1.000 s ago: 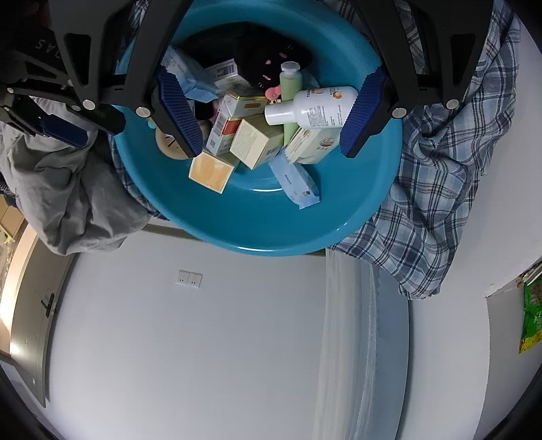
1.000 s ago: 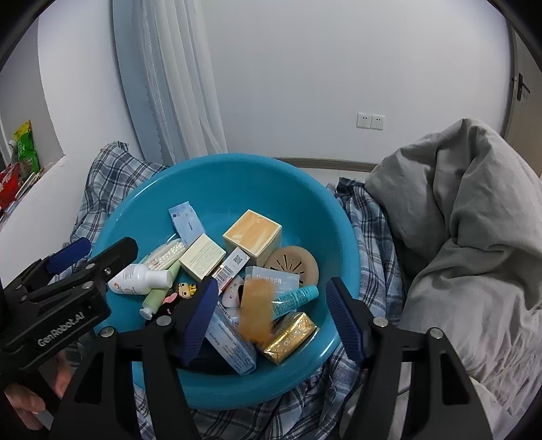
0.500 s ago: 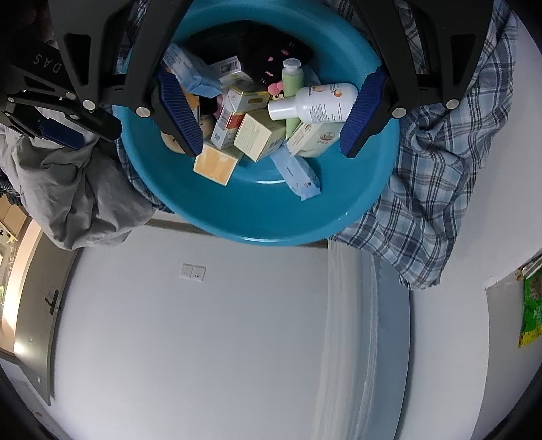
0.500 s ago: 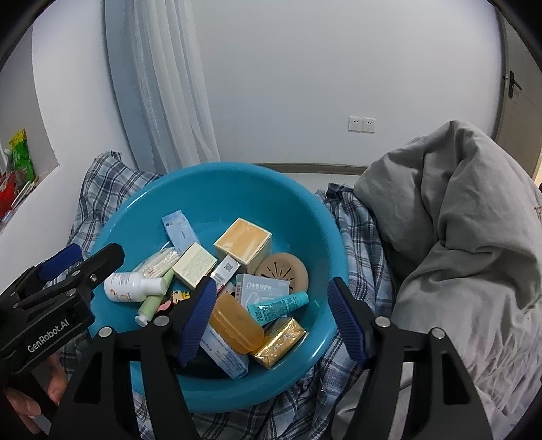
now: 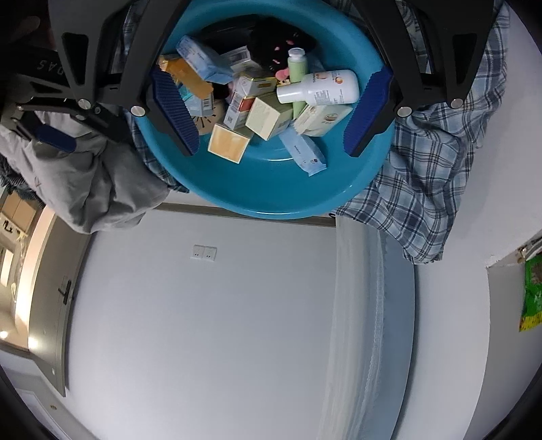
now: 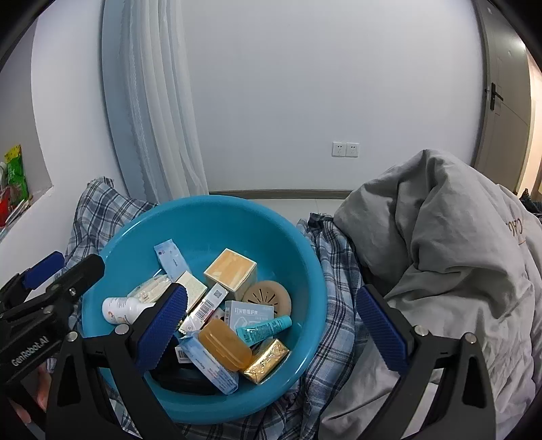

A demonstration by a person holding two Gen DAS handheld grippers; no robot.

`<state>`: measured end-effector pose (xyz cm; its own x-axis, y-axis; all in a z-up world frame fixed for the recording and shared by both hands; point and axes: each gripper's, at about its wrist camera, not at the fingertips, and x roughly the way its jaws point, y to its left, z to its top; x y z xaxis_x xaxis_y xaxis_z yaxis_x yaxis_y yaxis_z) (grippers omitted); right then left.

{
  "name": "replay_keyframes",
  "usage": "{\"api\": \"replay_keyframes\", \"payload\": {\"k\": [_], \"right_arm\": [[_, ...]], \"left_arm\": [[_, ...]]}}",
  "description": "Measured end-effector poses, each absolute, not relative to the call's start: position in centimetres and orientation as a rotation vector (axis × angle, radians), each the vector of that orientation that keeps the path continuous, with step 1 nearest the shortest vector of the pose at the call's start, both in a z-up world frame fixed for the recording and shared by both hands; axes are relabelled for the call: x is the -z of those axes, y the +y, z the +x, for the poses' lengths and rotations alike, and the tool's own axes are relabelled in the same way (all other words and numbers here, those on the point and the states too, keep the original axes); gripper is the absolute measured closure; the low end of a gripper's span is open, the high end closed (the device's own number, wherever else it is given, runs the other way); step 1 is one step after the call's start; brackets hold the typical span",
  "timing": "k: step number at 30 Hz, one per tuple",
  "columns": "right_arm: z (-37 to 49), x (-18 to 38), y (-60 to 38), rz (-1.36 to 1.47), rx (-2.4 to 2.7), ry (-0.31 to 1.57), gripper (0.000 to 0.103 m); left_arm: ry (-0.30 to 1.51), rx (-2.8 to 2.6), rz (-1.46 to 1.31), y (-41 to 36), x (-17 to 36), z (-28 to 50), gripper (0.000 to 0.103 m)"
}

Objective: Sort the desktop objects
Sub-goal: 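Raise both open tools up and away from the basin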

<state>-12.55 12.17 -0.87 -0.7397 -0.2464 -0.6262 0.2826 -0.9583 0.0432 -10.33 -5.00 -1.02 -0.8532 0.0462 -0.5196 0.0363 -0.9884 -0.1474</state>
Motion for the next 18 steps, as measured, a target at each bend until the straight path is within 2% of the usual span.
{"api": "replay_keyframes", "payload": {"k": [2, 4, 9, 18], "right_arm": [[-12.5, 0.7, 12.2, 0.954, 2.688, 0.079, 0.004], [-12.4, 0.6, 12.2, 0.944, 2.689, 0.079, 0.004], [-11.9, -0.2, 12.4, 0.912, 2.692, 0.074, 0.004], [-10.5, -1.7, 12.4, 0.853, 2.699, 0.077, 0.003]], "left_arm": [[-0.234, -3.027, -0.863, -5.0, 1.0, -10.4, 0.01], [-0.221, -3.083, -0.85, -5.1, 1.0, -10.3, 0.0], [-0.221, -3.113, -0.745, -5.5, 0.2, -9.3, 0.0], [-0.192, -3.047, -0.798, -5.1, -2.3, -7.9, 0.0]]}}
